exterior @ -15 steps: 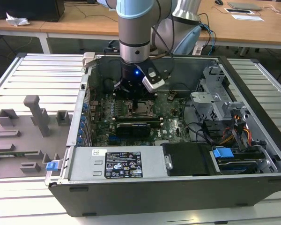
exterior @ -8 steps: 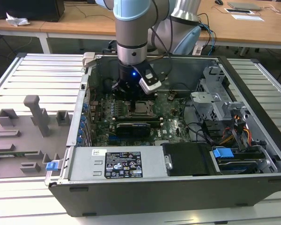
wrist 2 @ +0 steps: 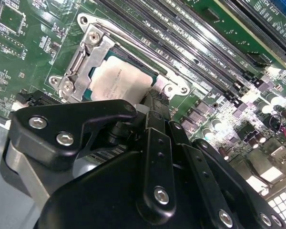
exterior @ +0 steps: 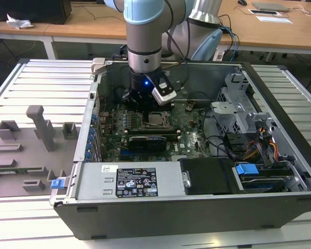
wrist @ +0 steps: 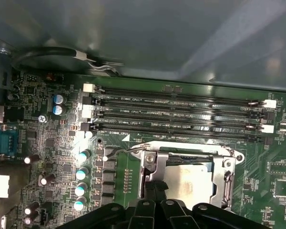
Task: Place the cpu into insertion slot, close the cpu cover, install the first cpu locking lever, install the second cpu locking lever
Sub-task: 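Close the cpu cover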
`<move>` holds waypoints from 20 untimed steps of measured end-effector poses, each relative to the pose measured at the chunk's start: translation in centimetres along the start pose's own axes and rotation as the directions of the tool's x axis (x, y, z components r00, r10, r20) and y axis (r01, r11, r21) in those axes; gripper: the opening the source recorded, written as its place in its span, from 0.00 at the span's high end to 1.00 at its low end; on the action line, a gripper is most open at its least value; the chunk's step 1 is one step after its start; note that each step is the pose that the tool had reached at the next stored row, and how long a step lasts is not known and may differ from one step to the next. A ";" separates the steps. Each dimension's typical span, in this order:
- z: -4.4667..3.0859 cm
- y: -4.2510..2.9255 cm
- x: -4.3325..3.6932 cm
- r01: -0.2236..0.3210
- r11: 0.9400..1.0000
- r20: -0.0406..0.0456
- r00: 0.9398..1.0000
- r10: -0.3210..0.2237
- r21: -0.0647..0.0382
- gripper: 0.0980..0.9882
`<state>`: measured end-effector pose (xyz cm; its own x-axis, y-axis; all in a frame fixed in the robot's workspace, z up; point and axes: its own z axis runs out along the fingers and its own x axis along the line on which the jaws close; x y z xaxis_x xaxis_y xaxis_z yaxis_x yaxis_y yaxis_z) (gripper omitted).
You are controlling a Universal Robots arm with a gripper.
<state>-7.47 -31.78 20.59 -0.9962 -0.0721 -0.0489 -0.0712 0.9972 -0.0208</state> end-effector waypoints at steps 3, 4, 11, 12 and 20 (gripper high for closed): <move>-0.05 0.01 -0.01 0.000 1.000 0.000 1.000 0.000 0.000 0.99; -0.14 0.01 -0.02 0.000 1.000 0.001 1.000 0.000 -0.001 0.99; -0.80 -0.02 -0.09 0.000 1.000 0.000 1.000 0.000 0.000 0.99; -0.80 -0.03 -0.19 0.000 1.000 0.000 1.000 0.000 0.000 0.99; -0.47 -0.04 -1.19 0.044 0.999 0.000 0.999 -0.044 -0.009 0.99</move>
<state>-6.30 -31.72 21.11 -0.9921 -0.1157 -0.0482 -0.1151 0.9932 -0.0144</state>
